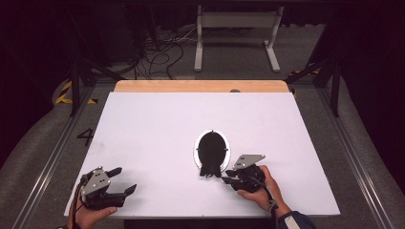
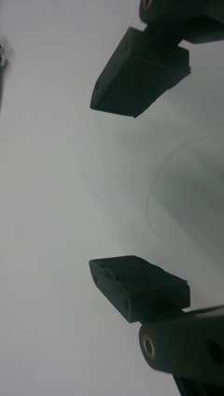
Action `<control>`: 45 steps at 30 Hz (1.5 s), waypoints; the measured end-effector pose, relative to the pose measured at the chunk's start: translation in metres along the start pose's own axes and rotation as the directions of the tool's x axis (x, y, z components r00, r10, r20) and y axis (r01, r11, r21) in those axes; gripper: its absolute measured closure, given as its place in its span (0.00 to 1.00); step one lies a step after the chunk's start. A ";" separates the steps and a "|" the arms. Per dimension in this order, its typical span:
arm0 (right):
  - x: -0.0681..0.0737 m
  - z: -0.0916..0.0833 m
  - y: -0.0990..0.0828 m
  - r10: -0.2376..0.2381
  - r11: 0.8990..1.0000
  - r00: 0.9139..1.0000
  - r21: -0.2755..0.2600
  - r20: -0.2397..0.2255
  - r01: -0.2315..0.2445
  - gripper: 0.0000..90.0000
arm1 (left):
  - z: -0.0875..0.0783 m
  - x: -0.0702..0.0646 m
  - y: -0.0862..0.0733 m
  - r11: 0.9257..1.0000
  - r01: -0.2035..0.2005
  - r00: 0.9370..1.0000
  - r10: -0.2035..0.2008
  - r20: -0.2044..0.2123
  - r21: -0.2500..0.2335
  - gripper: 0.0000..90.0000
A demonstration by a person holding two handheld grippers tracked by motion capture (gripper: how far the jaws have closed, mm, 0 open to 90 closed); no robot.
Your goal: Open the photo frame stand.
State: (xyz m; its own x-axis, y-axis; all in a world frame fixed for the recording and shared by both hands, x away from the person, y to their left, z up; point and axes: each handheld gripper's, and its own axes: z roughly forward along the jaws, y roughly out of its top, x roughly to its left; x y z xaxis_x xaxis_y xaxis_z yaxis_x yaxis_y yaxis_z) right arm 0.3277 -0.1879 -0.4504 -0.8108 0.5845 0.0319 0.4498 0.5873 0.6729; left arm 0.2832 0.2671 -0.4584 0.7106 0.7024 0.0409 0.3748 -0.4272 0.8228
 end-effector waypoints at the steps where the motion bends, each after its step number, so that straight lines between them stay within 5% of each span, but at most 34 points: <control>1: 0.001 0.003 0.002 -0.018 1.000 1.000 0.003 -0.004 0.018 0.77 | -0.001 0.001 0.000 1.000 0.008 1.000 -0.008 0.000 -0.004 0.24; 7: 0.003 0.005 0.006 -0.036 0.999 0.999 0.017 -0.002 0.036 0.77 | -0.002 0.004 0.000 0.999 0.041 0.999 -0.041 0.009 -0.025 0.24; 14: 0.006 0.008 0.012 -0.038 0.998 0.999 0.041 0.021 0.038 0.76 | 0.002 0.003 0.001 1.000 0.019 1.000 -0.019 0.008 -0.006 0.24; 23: 0.001 0.011 0.009 0.037 0.999 0.999 -0.014 -0.024 -0.038 0.76 | 0.005 0.004 0.002 1.000 0.008 1.000 -0.008 0.009 0.009 0.23; 30: -0.007 0.013 0.005 0.111 0.991 0.989 -0.062 -0.096 -0.117 0.74 | 0.013 0.004 0.005 1.000 -0.008 1.000 0.007 0.018 0.030 0.23; 38: -0.018 0.016 0.007 0.229 0.965 0.952 -0.082 -0.206 -0.250 0.69 | 0.019 0.002 0.007 0.998 -0.027 0.999 0.026 0.026 0.052 0.22; 40: -0.023 0.016 0.007 0.263 0.954 0.932 -0.076 -0.248 -0.290 0.64 | 0.020 0.002 0.007 0.998 -0.030 0.999 0.029 0.026 0.057 0.22; 42: -0.027 0.018 0.007 0.313 0.934 0.901 -0.073 -0.300 -0.348 0.64 | 0.021 0.001 0.007 0.998 -0.035 0.999 0.033 0.030 0.060 0.22; 45: -0.031 0.019 0.008 0.331 0.925 0.891 -0.078 -0.312 -0.371 0.62 | 0.023 0.000 0.008 0.997 -0.044 0.999 0.042 0.032 0.066 0.22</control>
State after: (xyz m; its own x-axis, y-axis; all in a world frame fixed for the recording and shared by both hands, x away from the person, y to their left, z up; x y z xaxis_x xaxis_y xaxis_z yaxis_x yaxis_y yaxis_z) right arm 0.3634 -0.1909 -0.4601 -0.6901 0.5401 0.4817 0.6880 0.2829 0.6683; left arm 0.3004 0.2504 -0.4647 0.7443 0.6654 0.0568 0.3819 -0.4940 0.7811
